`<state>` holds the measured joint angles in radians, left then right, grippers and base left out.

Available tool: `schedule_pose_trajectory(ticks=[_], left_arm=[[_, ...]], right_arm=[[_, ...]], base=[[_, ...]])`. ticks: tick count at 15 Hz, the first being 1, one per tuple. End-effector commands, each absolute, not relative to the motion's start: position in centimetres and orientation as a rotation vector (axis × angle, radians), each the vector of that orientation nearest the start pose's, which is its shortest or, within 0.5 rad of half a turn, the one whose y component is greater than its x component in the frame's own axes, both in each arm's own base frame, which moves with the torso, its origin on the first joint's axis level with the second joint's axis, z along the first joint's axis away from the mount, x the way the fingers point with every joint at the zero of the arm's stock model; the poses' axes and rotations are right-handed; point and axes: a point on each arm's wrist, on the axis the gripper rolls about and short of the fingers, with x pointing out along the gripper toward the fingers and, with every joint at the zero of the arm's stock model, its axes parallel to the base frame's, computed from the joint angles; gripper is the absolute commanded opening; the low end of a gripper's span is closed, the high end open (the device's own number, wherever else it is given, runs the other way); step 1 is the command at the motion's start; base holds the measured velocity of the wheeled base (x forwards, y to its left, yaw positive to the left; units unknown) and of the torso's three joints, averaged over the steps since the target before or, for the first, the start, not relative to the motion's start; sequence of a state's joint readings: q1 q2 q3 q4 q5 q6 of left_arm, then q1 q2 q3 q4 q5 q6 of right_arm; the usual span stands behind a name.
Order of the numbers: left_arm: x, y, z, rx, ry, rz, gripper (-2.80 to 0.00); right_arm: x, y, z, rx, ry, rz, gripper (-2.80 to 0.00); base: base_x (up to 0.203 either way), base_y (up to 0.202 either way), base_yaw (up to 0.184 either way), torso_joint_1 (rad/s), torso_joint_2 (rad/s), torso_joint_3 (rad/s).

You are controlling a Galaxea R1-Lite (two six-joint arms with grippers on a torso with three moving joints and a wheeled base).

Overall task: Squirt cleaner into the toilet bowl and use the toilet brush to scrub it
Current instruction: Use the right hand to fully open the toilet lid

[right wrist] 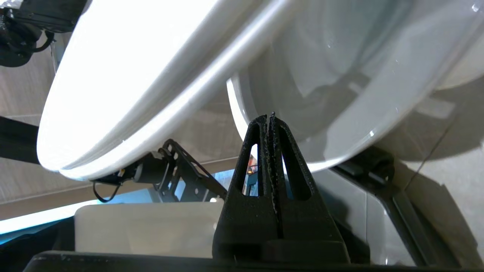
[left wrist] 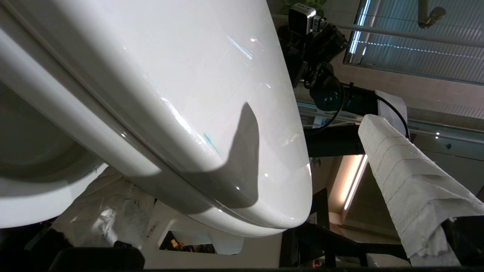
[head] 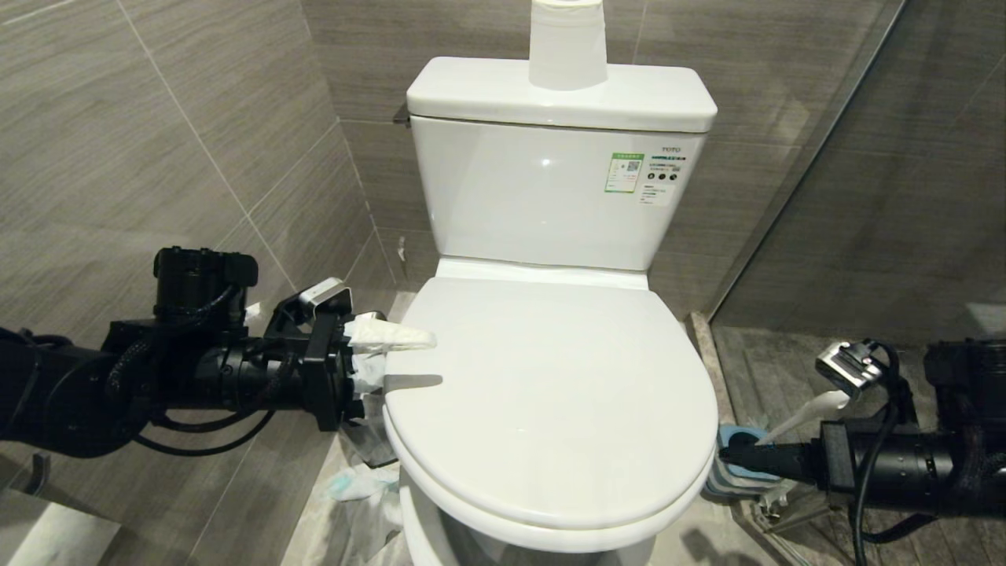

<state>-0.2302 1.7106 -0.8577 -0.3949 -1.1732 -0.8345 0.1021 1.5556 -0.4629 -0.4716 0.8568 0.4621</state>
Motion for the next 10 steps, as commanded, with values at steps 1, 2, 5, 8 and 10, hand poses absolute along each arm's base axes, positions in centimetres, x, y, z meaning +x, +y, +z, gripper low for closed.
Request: schedule_pose_trajectory(ticks=[1, 2, 5, 8, 10], left_arm=[[28.2, -8.7, 17.6, -0.905, 1.005, -1.131, 0.00], [28.2, -8.7, 17.7, -0.905, 1.004, -1.132, 0.00], [28.3, -8.8, 17.8, -0.901, 0.995, -1.136, 0.00], [28.3, -8.8, 18.0, -0.907, 0.987, -1.139, 0.00], [28.5, -8.8, 18.5, -0.929, 0.974, -1.143, 0.00]], right_arm=[[22.8, 4.5, 12.2, 0.651, 0.827, 0.798, -2.80], [23.2, 4.8, 12.3, 0.646, 0.825, 0.807, -2.80], [24.1, 5.4, 12.1, 0.641, 0.837, 0.821, -2.80], [24.5, 5.6, 12.2, 0.635, 0.832, 0.830, -2.80], [24.7, 5.7, 12.5, 0.632, 0.820, 0.833, -2.80]], base=[[0.000, 0.000, 0.000, 0.000, 0.00, 0.000], [0.000, 0.000, 0.000, 0.000, 0.00, 0.000], [0.000, 0.000, 0.000, 0.000, 0.00, 0.000], [0.000, 0.000, 0.000, 0.000, 0.00, 0.000], [0.000, 0.000, 0.000, 0.000, 0.00, 0.000]])
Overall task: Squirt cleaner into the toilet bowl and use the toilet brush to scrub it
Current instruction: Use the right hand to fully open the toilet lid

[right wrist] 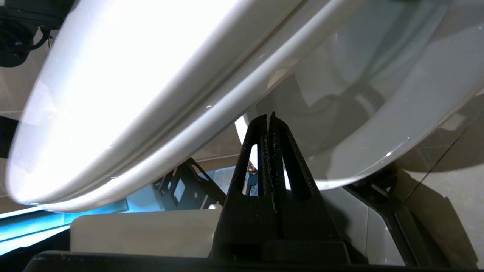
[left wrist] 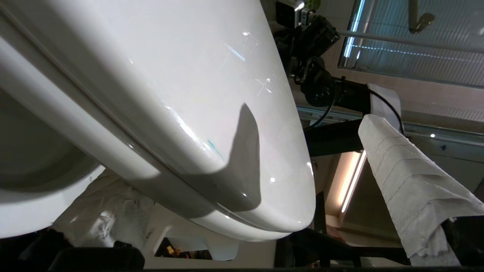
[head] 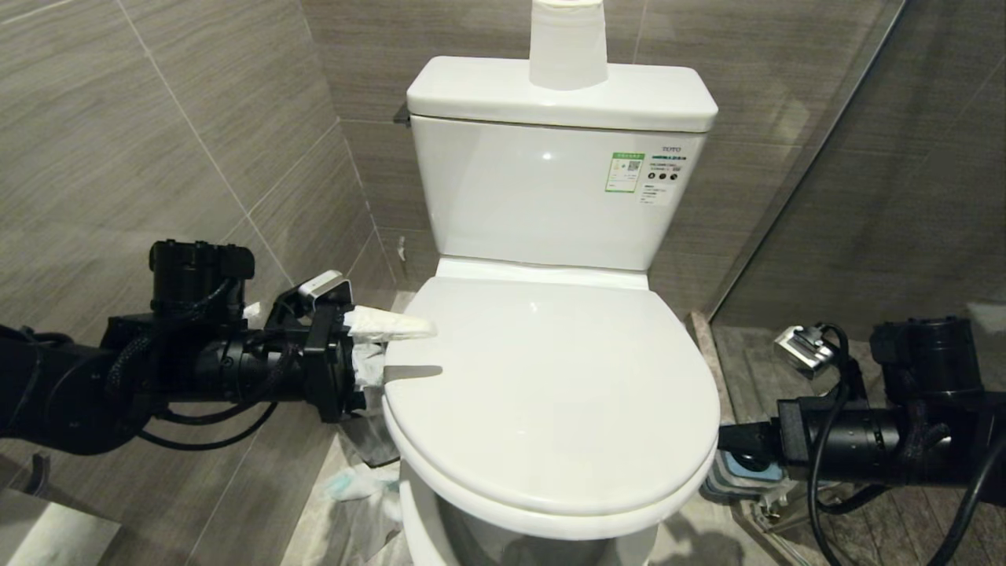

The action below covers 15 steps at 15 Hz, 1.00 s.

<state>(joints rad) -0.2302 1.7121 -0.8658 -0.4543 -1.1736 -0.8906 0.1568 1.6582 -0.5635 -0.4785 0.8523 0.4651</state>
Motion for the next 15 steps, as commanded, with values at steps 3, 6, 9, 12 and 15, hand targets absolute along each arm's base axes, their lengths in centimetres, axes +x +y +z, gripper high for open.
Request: schedule_pose_trajectory(ticks=[3, 6, 9, 12, 15], left_arm=[[28.8, -8.9, 18.9, -0.973, 0.963, -1.145, 0.00], [28.9, -8.9, 18.7, -0.977, 0.958, -1.137, 0.00], [28.8, -9.0, 18.5, -0.978, 0.964, -1.134, 0.00], [28.8, -9.0, 18.1, -0.983, 0.975, -1.125, 0.00], [28.8, -9.0, 17.8, -0.985, 0.980, -1.115, 0.00]], right_arm=[[25.4, 5.7, 13.2, 0.623, 0.791, 0.840, -2.80], [26.2, 5.9, 14.0, 0.608, 0.745, 0.853, -2.80], [26.9, 5.9, 14.4, 0.599, 0.699, 0.854, -2.80], [27.2, 6.0, 14.9, 0.594, 0.680, 0.860, -2.80], [27.2, 6.0, 15.0, 0.590, 0.668, 0.864, -2.80]], base=[[0.000, 0.000, 0.000, 0.000, 0.00, 0.000], [0.000, 0.000, 0.000, 0.000, 0.00, 0.000], [0.000, 0.000, 0.000, 0.000, 0.00, 0.000], [0.000, 0.000, 0.000, 0.001, -0.01, -0.001], [0.000, 0.000, 0.000, 0.000, 0.00, 0.000]])
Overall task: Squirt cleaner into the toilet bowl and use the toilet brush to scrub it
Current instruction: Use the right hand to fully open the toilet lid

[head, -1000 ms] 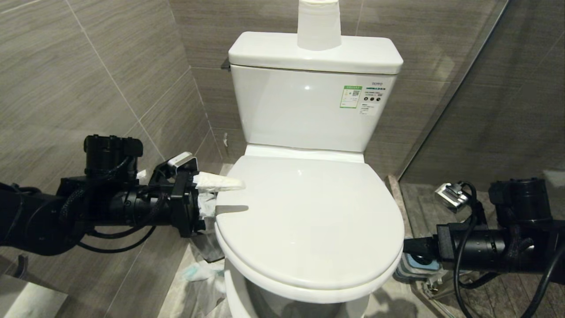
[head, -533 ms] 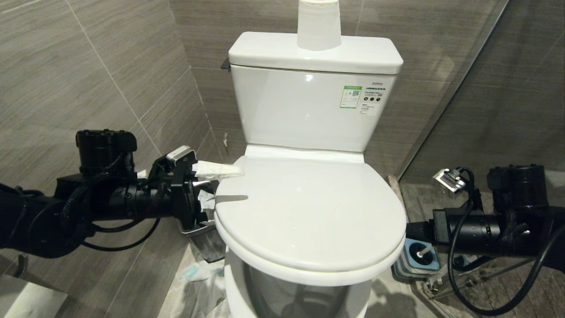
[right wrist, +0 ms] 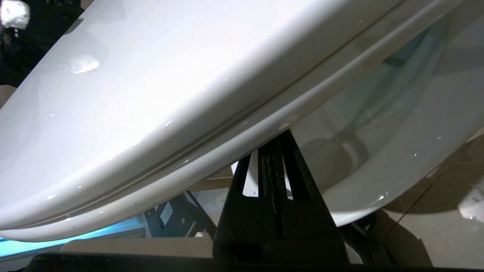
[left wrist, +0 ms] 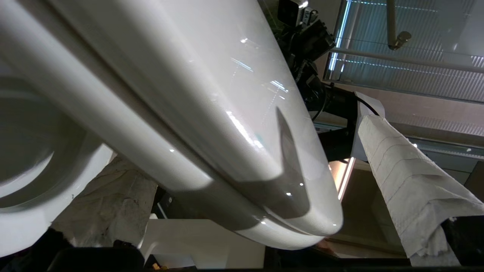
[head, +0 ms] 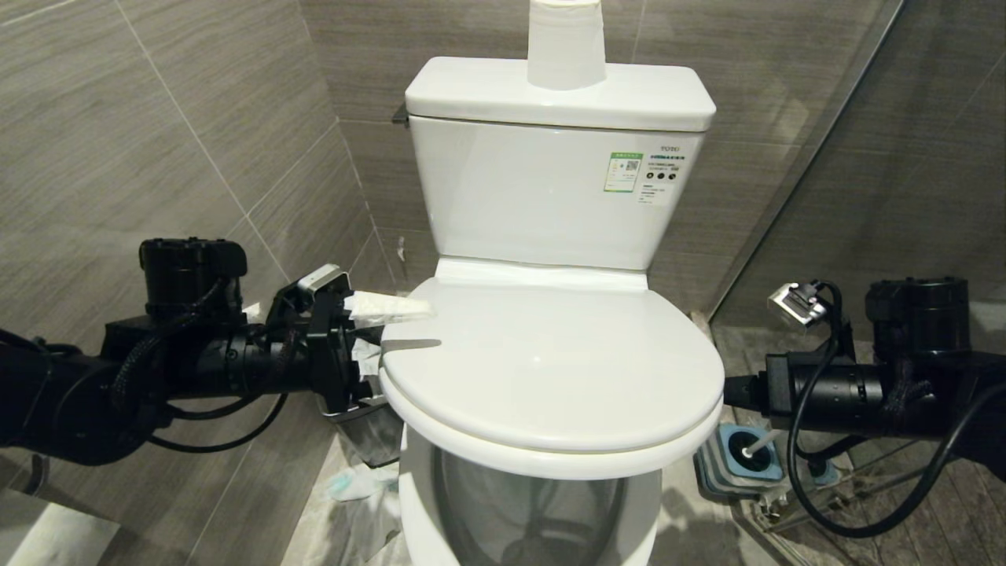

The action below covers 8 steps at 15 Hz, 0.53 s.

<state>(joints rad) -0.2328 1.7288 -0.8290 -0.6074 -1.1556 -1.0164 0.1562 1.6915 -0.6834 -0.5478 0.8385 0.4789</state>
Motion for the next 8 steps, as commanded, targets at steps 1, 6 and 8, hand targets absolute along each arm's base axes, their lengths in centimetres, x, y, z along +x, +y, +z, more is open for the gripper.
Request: schedule_pose_trajectory(ticks=[1, 6, 8], left_arm=[[28.8, -8.9, 17.8, -0.985, 0.970, -1.103, 0.00], [29.0, -8.6, 18.6, -0.981, 0.888, -1.044, 0.00], [29.2, -8.6, 19.1, -0.968, 0.818, -1.037, 0.00]], right_arm=[[27.3, 6.0, 15.1, 0.588, 0.663, 0.866, -2.80], [27.3, 6.0, 15.1, 0.588, 0.661, 0.866, -2.80], [27.3, 6.0, 15.1, 0.588, 0.661, 0.866, -2.80]], base=[[0.000, 0.000, 0.000, 0.002, -0.03, 0.007], [0.000, 0.000, 0.000, 0.001, 0.00, 0.001], [0.000, 0.000, 0.000, 0.000, 0.00, 0.000]])
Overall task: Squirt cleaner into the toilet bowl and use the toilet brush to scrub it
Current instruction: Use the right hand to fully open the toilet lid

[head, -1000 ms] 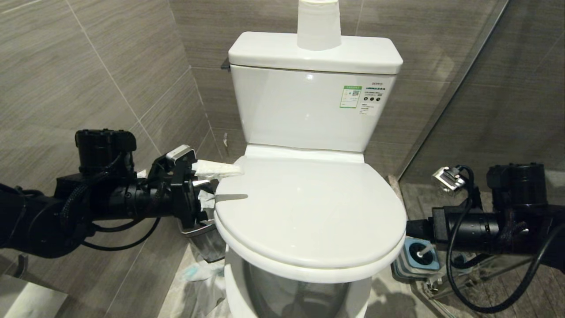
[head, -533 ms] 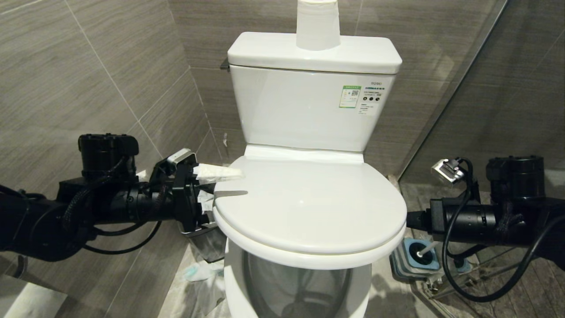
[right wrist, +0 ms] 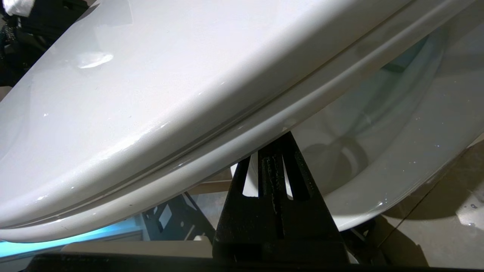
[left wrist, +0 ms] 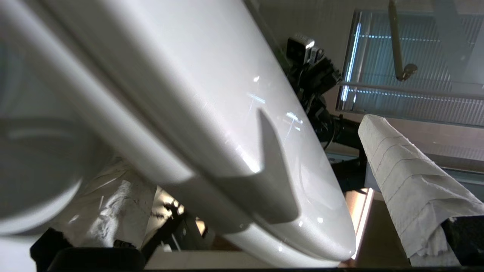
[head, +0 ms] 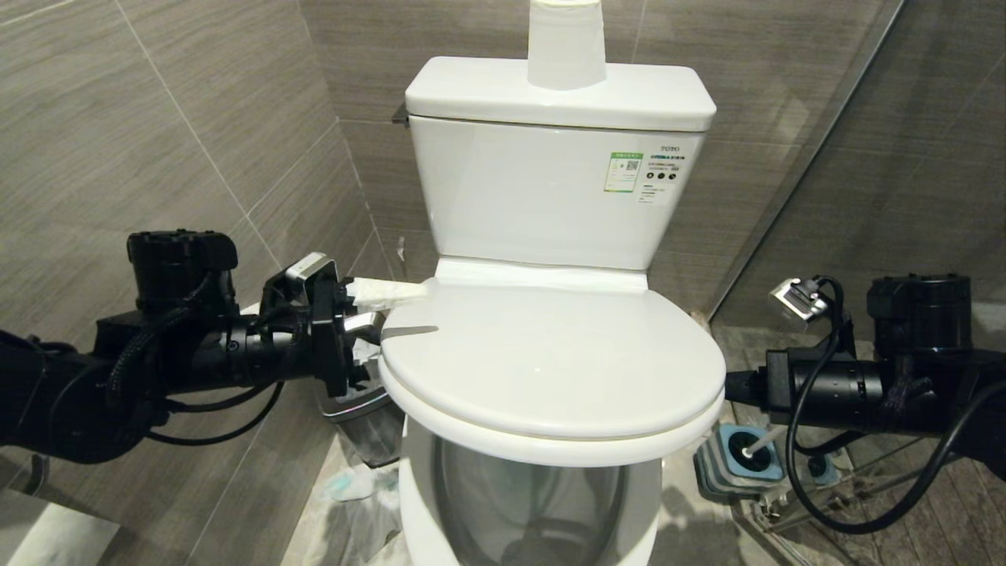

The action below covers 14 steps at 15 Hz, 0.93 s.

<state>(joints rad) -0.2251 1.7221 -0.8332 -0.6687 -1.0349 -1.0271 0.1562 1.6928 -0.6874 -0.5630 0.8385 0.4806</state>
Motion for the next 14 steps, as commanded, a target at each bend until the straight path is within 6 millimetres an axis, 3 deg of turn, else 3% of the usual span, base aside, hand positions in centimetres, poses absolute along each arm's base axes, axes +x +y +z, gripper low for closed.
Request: schedule_pose_trajectory(ticks=[1, 8, 14], left_arm=[[29.2, -8.6, 19.2, -0.975, 0.806, -1.030, 0.00], [28.0, -8.3, 20.5, -1.073, 0.844, -1.003, 0.00], [25.8, -8.0, 19.4, -1.098, 0.913, -0.967, 0.00]], right_arm=[[27.3, 6.0, 15.1, 0.588, 0.661, 0.866, -2.80], [27.4, 6.0, 15.2, 0.587, 0.656, 0.867, -2.80], [27.5, 6.0, 15.1, 0.588, 0.661, 0.866, -2.80]], base=[[0.000, 0.000, 0.000, 0.000, 0.00, 0.000], [0.000, 0.000, 0.000, 0.000, 0.00, 0.000], [0.000, 0.000, 0.000, 0.000, 0.00, 0.000]])
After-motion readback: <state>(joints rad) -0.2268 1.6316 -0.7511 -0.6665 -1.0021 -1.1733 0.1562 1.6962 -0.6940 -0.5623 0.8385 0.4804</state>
